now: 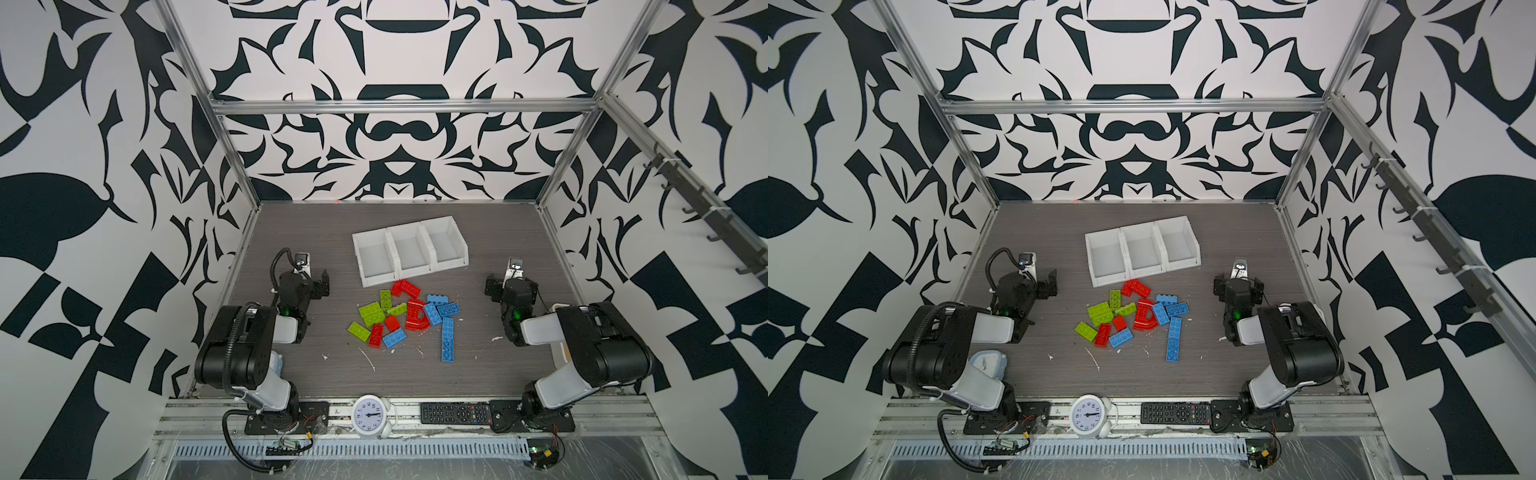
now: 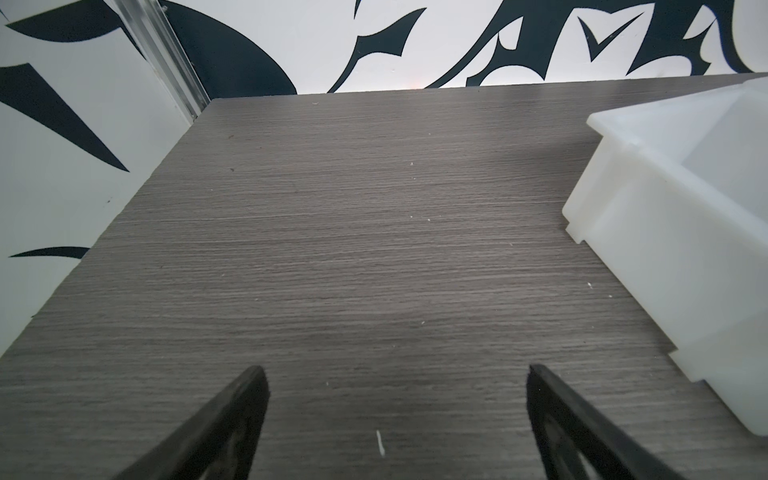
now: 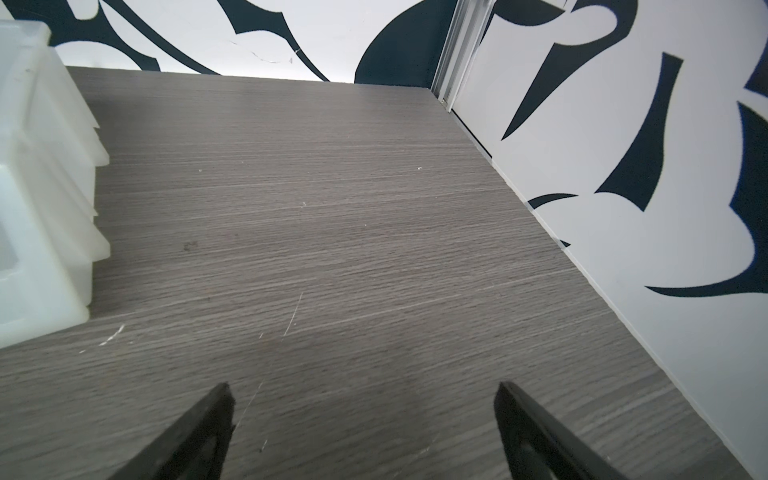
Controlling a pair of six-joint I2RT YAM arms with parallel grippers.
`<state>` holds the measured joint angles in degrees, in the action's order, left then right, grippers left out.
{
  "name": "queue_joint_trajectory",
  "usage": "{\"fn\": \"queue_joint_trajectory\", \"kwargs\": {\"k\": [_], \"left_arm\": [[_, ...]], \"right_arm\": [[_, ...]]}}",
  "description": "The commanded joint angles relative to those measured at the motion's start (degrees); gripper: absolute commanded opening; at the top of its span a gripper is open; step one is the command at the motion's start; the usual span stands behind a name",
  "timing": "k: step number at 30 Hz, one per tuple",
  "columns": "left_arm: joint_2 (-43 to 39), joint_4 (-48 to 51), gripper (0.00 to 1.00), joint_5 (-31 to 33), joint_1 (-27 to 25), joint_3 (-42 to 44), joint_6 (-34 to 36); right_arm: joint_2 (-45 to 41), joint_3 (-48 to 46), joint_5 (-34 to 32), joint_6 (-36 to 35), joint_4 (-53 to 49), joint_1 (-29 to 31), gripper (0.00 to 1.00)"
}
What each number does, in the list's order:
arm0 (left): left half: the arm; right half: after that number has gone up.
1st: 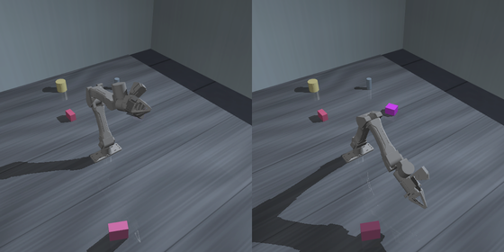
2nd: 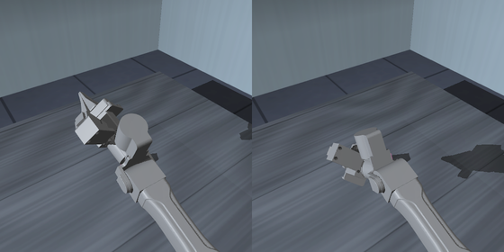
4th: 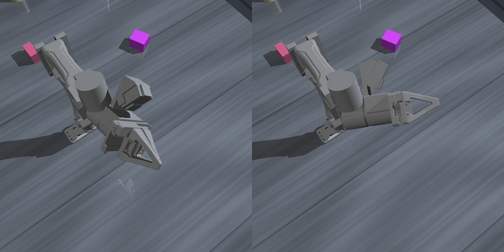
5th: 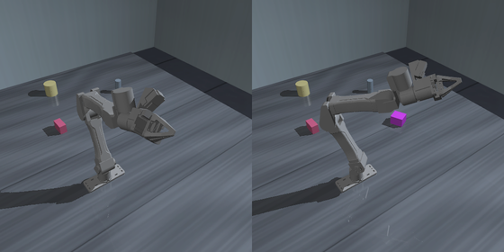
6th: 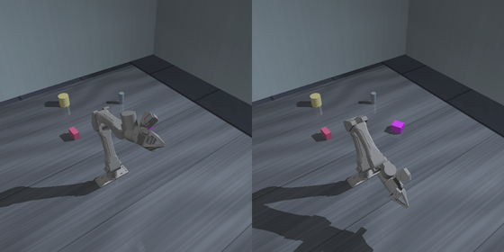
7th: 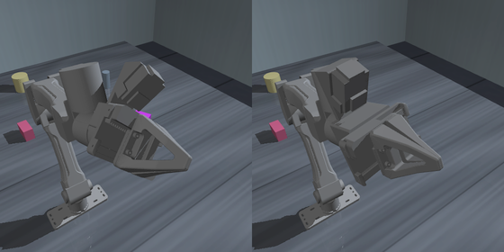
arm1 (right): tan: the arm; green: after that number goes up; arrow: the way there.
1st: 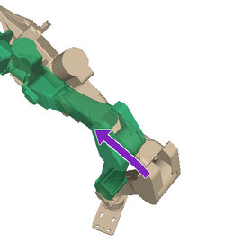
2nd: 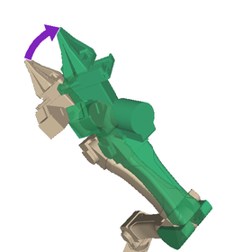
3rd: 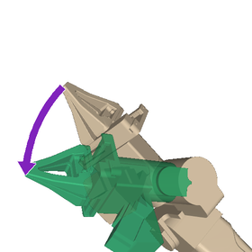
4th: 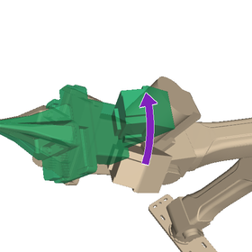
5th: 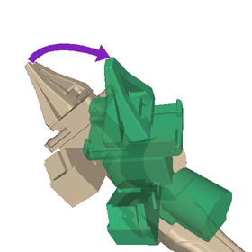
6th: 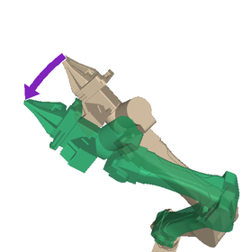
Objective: Sort the legos into containers by color
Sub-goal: 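Raise both arms from rest toward the brick pile, then lower the right gripper onto a small blue brick nearest the robot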
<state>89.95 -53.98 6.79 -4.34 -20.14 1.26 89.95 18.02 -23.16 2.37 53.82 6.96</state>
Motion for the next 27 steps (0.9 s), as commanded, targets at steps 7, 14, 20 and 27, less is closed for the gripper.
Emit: {"fn": "queue_joint_trajectory", "kwargs": {"k": [7, 14, 20, 27], "left_arm": [[-0.35, 0.49, 0.99, -0.69, 0.23, -0.95, -0.38], [-0.39, 0.12, 0.99, -0.69, 0.26, -0.7, -0.27], [-11.94, 14.68, 0.99, 3.02, -1.06, -4.25, -0.36], [-30.12, 37.49, 1.0, -7.46, -7.94, -11.37, -16.98]], "right_arm": [[-0.57, 1.66, 1.13, -0.61, 0.38, 0.16, 1.0], [-1.92, 1.59, 1.22, -0.81, 0.15, 0.55, 0.99], [-13.26, 11.82, 0.21, -5.86, -27.07, 9.55, 0.91], [-25.11, 22.23, 9.69, 15.86, -68.06, 20.37, 0.78]]}}
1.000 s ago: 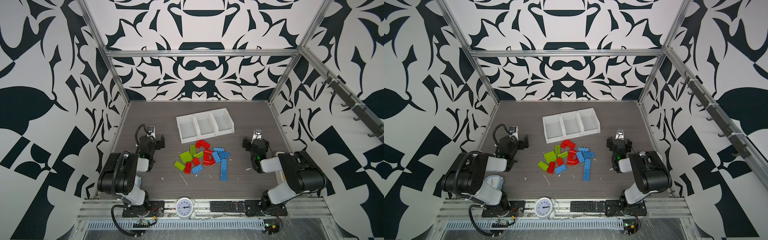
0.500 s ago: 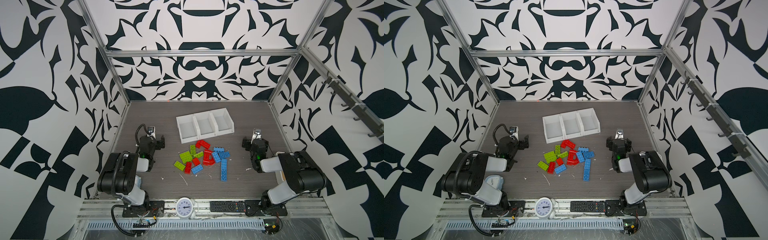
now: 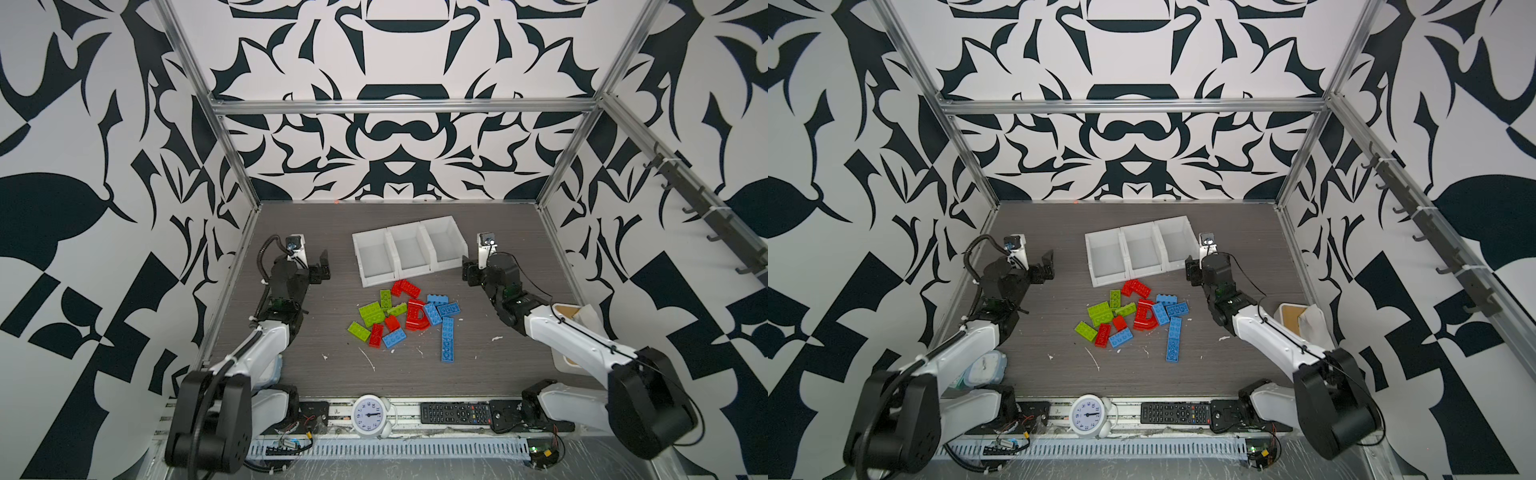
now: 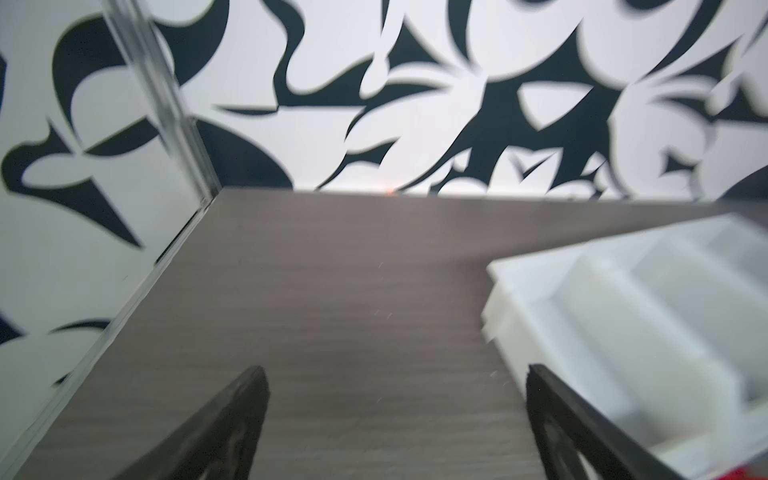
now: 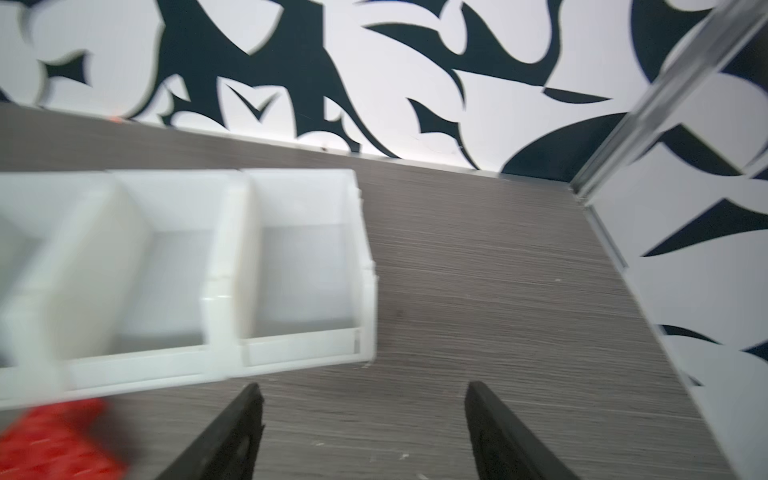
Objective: Sort the legos into containers by color
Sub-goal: 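Lower the right gripper onto a small blue brick nearest the robot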
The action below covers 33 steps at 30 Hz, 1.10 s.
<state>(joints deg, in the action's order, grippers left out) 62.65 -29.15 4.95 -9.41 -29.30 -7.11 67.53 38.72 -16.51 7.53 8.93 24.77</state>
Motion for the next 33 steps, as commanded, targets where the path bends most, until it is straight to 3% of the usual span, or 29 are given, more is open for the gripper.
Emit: {"fn": "queue_joint_trajectory", "kwargs": {"k": [1, 5, 8, 15, 33], "left_arm": [[-3.63, 14.27, 0.99, -5.67, -4.9, -2.51, -8.11], [-6.9, 13.1, 0.99, -0.32, -14.45, 1.19, -6.82], [-7.07, 10.41, 0.99, 0.79, -17.61, 3.72, -6.02], [-5.93, 6.61, 1.0, 0.57, -17.63, 7.45, -7.72], [-8.06, 7.09, 1.0, 2.11, -17.64, 8.29, -8.5]], "right_arm": [[-3.72, 1.53, 3.15, 12.88, -26.14, 3.79, 0.78], [-4.3, 1.86, 7.34, 20.97, -33.87, 9.49, 0.76], [-0.09, 3.89, 8.88, 23.98, -37.71, 13.93, 0.73], [3.83, 3.94, 9.85, 27.9, -41.44, 19.02, 0.68], [15.44, 5.81, 7.03, 25.39, -34.49, 19.43, 0.67]]}}
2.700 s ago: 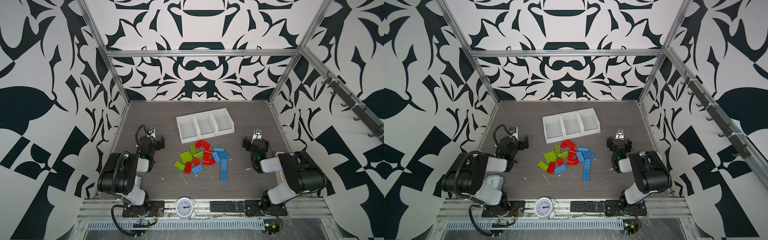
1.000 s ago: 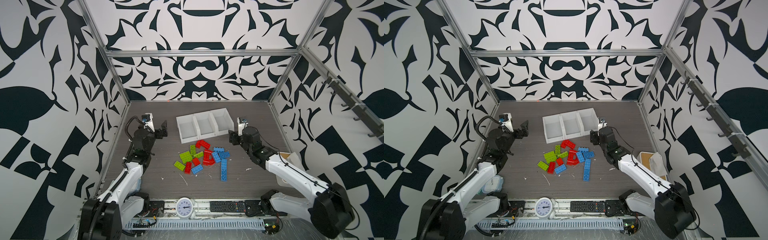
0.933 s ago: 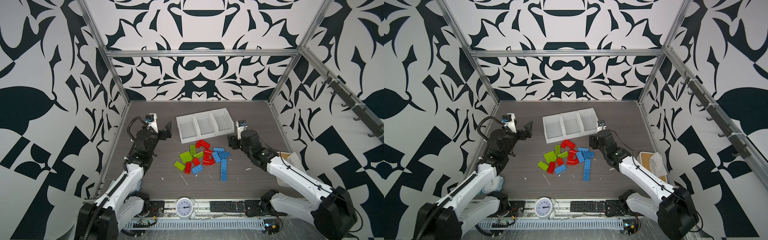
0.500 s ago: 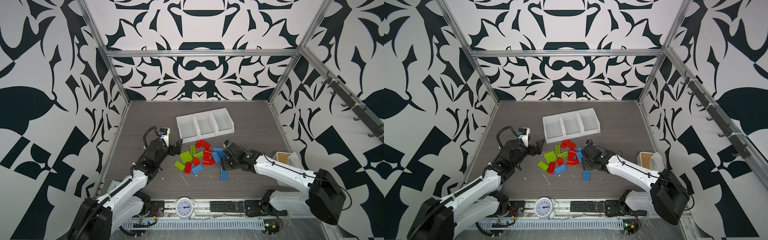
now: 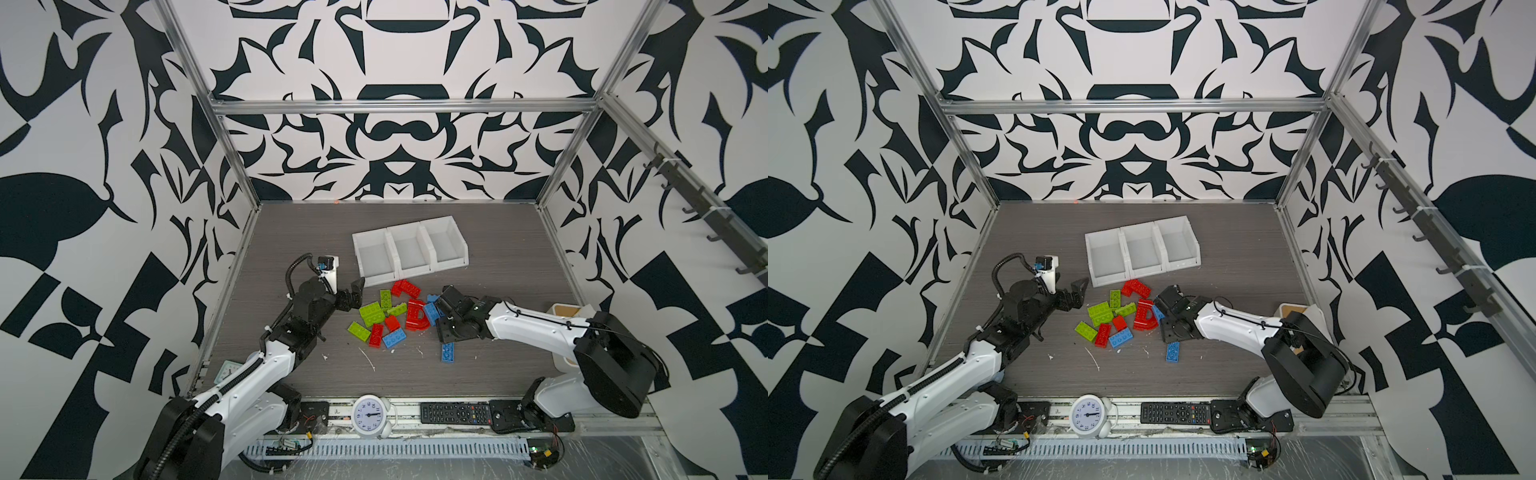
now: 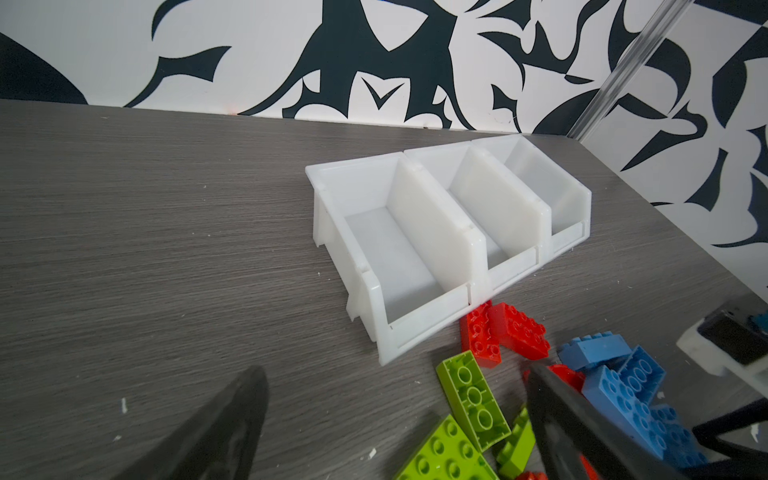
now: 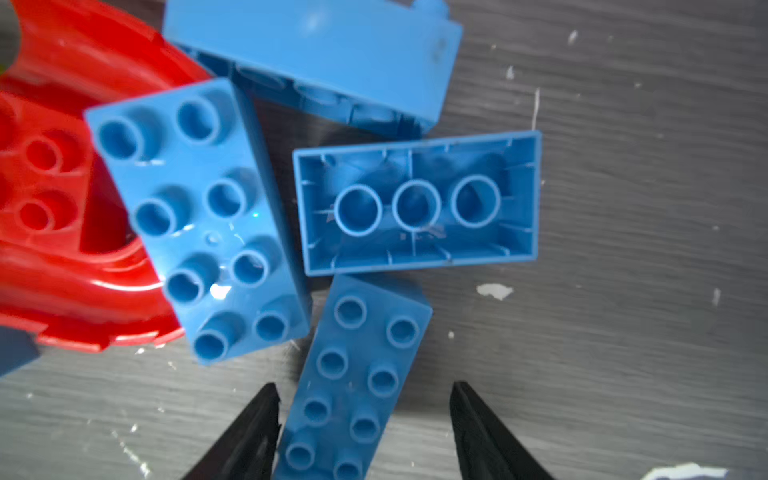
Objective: Sort the legos into containers by color
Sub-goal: 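Lower the right gripper onto a small blue brick nearest the robot, then grasp the small blue brick and carry it to the farthest bin compartment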
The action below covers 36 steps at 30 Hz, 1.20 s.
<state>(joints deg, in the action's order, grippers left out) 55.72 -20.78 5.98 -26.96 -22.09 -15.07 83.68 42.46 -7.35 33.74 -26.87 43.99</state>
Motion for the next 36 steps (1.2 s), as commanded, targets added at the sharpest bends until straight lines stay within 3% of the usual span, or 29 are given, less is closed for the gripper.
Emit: {"fn": "queue_joint_trajectory", "kwargs": {"k": [1, 4, 25, 36], "left_arm": [[-1.22, -1.3, 0.99, 0.95, -0.09, 1.08, -0.64], [-1.75, -0.57, 0.99, 2.0, -0.07, 0.99, -1.32], [-2.42, -2.82, 0.99, -0.54, -0.04, 2.25, -1.74], [-2.9, -2.44, 0.99, -0.8, -0.06, 2.2, -1.78]], "right_arm": [[-0.6, 2.02, -2.6, -0.89, 1.47, 0.22, 0.66], [-0.45, 1.92, -3.19, -0.95, 1.42, 0.15, 0.6], [1.92, -0.32, -5.11, 0.67, 5.0, 0.14, 0.48], [-2.61, -1.63, -6.51, 0.97, 2.79, -0.3, 0.31]]}}
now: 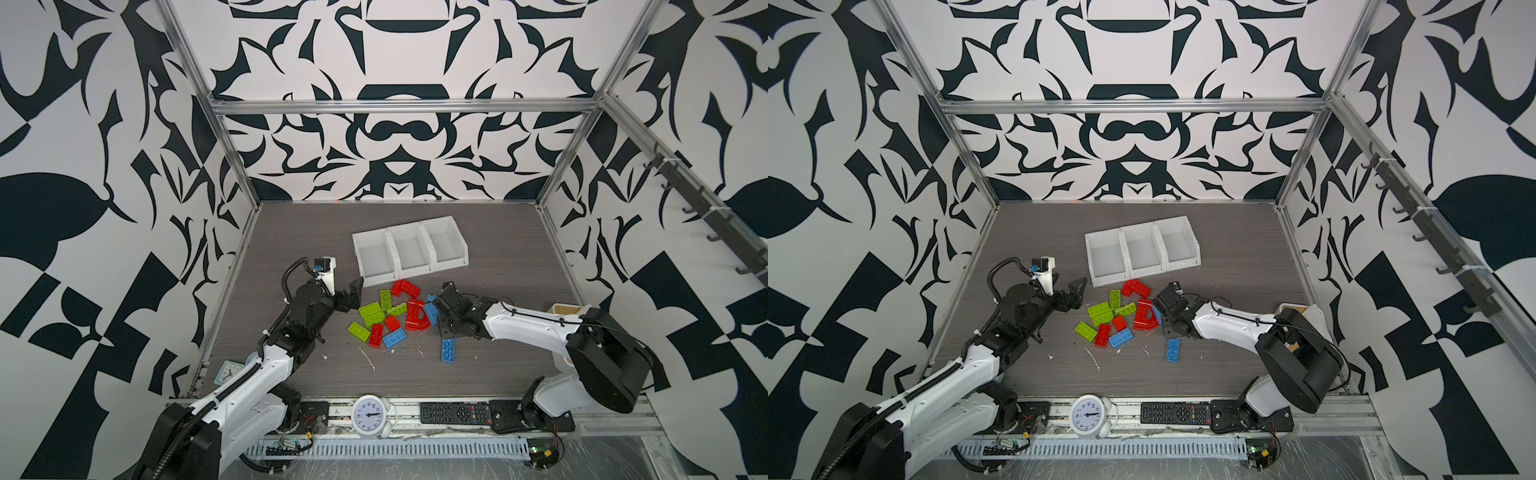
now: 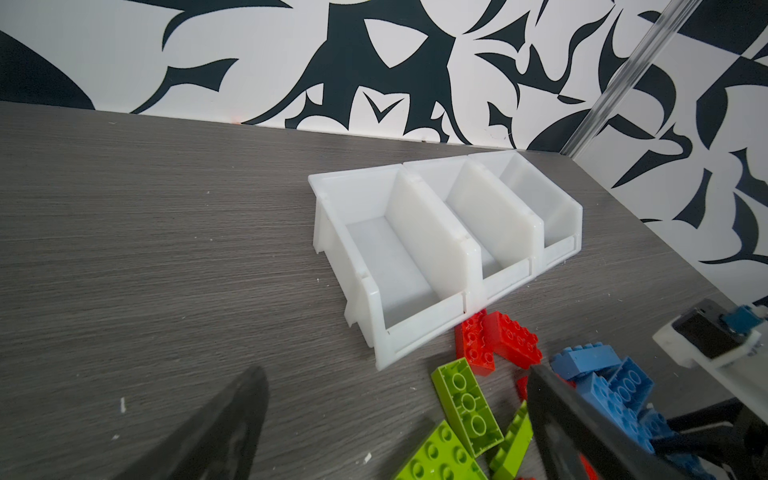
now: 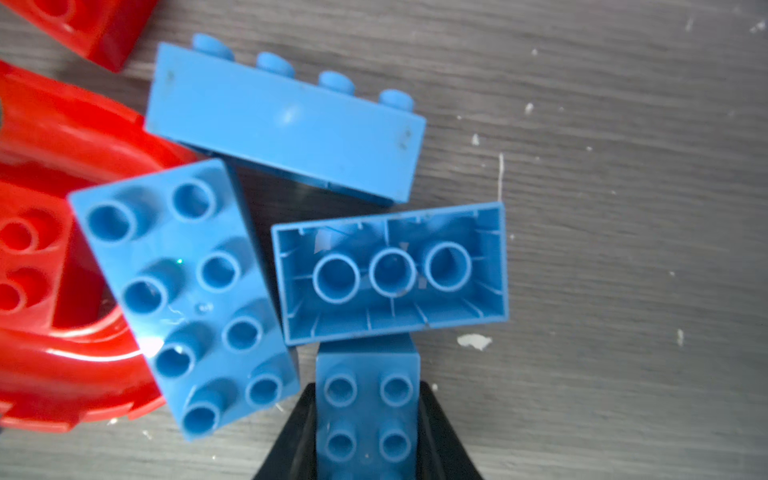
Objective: Sort the legos into containers by color
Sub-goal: 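Grasp the small blue brick and carry it to the farthest bin compartment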
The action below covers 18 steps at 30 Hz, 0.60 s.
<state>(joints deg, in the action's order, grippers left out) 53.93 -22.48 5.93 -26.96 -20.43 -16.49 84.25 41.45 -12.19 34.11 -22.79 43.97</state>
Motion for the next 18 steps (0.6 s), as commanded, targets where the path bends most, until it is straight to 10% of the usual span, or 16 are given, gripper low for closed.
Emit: {"fn": "queue_joint_trajectory", "kwargs": {"k": [1, 18], "left_arm": [[-1.11, -0.72, 0.99, -0.75, -0.03, 0.52, -0.28], [-1.0, -0.64, 1.0, -0.49, -0.11, 0.55, -0.28]], "right_arm": [[-3.91, -0.75, -1.69, 0.69, -1.54, -0.43, 0.31], [-10.37, 11.11, 6.99, -14.34, -4.88, -16.06, 0.24]]}}
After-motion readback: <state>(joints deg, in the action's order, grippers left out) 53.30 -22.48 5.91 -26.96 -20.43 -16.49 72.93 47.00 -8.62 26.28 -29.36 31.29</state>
